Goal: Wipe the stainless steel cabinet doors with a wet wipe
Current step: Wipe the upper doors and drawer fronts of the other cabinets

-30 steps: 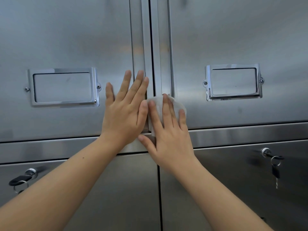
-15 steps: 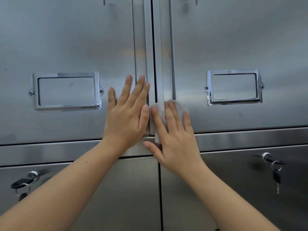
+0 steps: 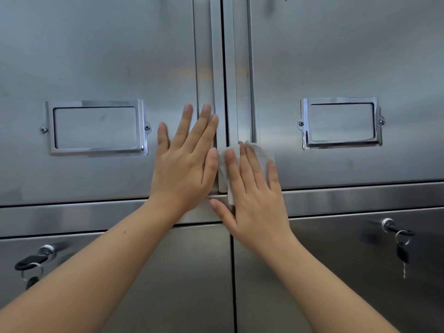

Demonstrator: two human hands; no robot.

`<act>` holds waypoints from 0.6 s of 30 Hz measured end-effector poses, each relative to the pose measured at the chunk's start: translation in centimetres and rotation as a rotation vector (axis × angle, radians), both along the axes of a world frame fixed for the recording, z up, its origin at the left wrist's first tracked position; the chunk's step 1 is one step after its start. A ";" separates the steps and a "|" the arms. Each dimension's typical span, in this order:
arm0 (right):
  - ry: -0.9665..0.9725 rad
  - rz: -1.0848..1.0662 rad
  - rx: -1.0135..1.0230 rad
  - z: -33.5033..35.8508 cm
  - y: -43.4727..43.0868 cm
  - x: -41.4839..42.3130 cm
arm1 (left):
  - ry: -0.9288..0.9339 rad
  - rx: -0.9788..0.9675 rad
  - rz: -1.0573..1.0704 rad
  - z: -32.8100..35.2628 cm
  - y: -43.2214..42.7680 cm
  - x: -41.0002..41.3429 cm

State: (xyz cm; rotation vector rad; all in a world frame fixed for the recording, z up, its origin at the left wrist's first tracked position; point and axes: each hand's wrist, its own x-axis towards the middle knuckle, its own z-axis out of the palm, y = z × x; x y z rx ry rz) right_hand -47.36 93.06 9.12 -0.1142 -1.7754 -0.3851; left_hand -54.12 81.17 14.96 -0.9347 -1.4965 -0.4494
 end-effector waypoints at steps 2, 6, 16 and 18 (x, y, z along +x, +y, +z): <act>-0.015 0.015 -0.019 -0.7 -0.2 0.0 | -0.004 -0.005 0.003 0.0 0.0 0.0; -0.044 0.063 -0.039 -1.5 -0.3 0.1 | -0.010 -0.012 0.006 0.0 -0.1 0.0; -0.073 0.057 -0.020 -1.4 -0.1 0.3 | 0.011 -0.016 0.015 0.0 0.0 -0.3; -0.082 0.047 -0.006 -2.1 0.0 0.5 | 0.015 -0.014 0.019 0.0 -0.1 -0.3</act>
